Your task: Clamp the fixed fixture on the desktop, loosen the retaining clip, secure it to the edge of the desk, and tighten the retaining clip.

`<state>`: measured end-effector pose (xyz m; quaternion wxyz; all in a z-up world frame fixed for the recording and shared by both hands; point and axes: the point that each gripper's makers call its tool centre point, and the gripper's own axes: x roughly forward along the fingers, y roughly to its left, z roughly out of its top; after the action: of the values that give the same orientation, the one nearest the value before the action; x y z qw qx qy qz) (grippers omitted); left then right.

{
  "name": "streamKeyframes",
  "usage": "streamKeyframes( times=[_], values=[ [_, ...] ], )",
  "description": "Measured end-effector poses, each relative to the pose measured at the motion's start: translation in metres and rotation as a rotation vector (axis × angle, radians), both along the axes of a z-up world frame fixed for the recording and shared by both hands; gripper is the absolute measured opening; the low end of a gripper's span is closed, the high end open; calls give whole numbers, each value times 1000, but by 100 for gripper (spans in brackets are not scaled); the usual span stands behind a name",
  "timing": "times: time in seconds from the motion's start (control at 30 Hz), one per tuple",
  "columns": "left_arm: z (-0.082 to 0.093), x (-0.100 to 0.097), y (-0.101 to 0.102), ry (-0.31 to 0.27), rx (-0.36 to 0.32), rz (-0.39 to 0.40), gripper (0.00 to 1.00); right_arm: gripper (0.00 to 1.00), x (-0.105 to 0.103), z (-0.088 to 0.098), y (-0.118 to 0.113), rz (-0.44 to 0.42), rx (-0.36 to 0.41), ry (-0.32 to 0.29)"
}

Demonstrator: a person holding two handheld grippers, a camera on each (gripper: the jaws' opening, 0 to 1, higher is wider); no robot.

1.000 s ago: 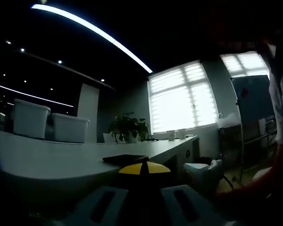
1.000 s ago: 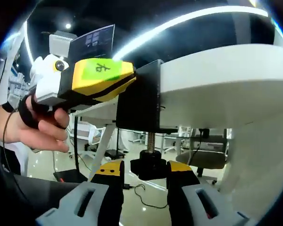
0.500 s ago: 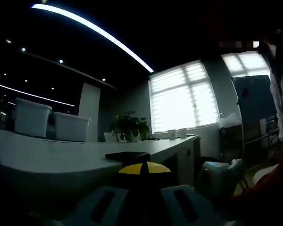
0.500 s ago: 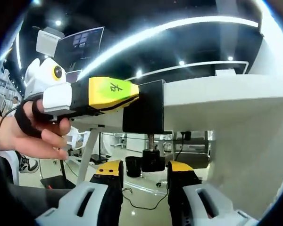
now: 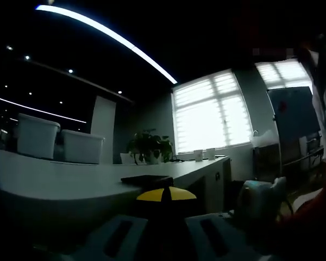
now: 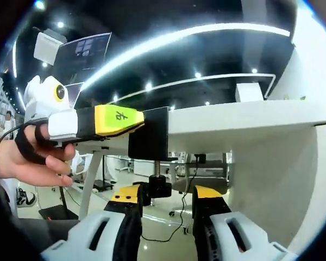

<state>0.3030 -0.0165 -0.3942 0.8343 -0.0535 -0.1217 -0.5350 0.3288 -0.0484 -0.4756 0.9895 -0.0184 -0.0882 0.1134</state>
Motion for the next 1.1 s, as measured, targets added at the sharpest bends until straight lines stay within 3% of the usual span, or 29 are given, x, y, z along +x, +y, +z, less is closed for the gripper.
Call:
streamKeyframes(
  times=[0.07, 0.27, 0.4, 0.47, 0.53, 0.9, 1.1],
  values=[
    [0, 0, 0, -1, 0, 1, 1, 35, 0, -2, -1, -37, -5, 12],
    [0, 0, -1, 0, -6, -3, 1, 35, 0, -8, 22, -44, -18, 14],
    [0, 0, -1, -4, -5, -3, 1, 35, 9, -18, 15, -190, 6, 73],
    [0, 0, -1, 3, -14, -7, 1, 36, 12, -15, 21, -181, 43, 65],
    [0, 0, -1, 3, -18, -6, 1, 37, 16, -14, 20, -215, 15, 67],
    [0, 0, -1, 2, -18, -7, 1, 33, 25, -7, 12, -238, 71, 53],
    [0, 0, -2, -4, -9, -7, 1, 28, 29, -6, 17, -194, 124, 53]
  ],
)
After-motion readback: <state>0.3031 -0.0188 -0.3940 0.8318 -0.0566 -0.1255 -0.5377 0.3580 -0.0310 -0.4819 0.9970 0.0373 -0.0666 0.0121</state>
